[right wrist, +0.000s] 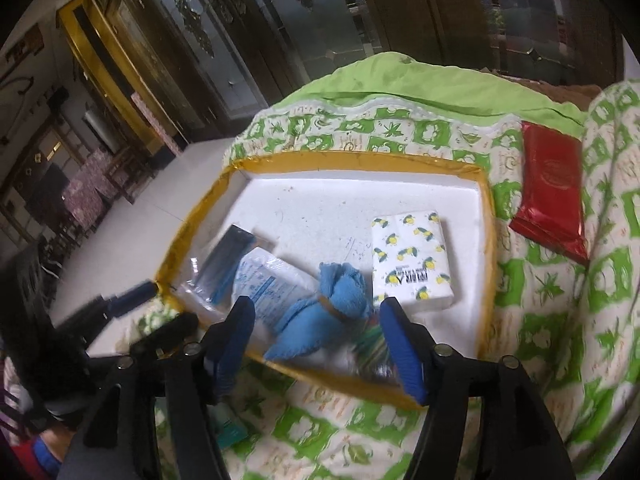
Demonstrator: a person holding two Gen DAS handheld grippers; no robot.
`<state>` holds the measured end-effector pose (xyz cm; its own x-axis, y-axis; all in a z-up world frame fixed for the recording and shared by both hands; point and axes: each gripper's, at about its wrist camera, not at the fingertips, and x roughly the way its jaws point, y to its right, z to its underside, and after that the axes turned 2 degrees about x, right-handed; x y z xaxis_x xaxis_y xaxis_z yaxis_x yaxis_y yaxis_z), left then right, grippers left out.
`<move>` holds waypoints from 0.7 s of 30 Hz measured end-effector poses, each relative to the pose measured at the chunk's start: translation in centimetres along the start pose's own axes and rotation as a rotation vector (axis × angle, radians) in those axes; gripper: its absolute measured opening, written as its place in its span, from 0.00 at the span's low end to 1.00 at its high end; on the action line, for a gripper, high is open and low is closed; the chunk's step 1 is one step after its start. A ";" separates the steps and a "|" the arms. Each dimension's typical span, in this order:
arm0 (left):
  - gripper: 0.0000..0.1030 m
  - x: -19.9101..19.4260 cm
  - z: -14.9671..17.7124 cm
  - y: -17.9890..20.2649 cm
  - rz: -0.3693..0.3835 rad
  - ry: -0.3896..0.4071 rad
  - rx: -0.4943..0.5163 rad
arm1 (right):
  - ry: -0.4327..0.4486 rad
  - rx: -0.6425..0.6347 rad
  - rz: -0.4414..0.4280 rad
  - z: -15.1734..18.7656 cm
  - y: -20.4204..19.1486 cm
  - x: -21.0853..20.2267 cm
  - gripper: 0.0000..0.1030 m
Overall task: Organize soft objects
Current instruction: 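Lower both items into the tray and open both grippers, then withdraw both grippers toward the remaining packets and pink plush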
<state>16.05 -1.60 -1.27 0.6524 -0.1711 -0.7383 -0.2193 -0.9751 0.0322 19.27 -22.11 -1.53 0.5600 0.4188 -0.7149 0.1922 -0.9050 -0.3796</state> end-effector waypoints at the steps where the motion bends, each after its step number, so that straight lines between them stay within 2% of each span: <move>1: 0.76 -0.4 0.6 0.2 0.001 0.003 0.001 | 0.004 0.005 -0.003 0.2 0.1 -0.5 0.68; 9: 0.76 -3.2 4.1 0.7 0.041 0.024 -0.062 | 0.018 0.091 -0.061 3.9 1.0 -4.3 0.69; 21: 0.76 -5.3 6.7 0.4 0.064 0.021 -0.111 | -0.031 0.094 -0.023 9.1 1.0 -6.8 0.69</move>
<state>7.67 -0.12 -1.81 0.6551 -0.2348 -0.7182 -0.1796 -0.9716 0.1539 8.33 -25.17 -2.41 0.5308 0.4430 -0.7225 0.1275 -0.8845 -0.4487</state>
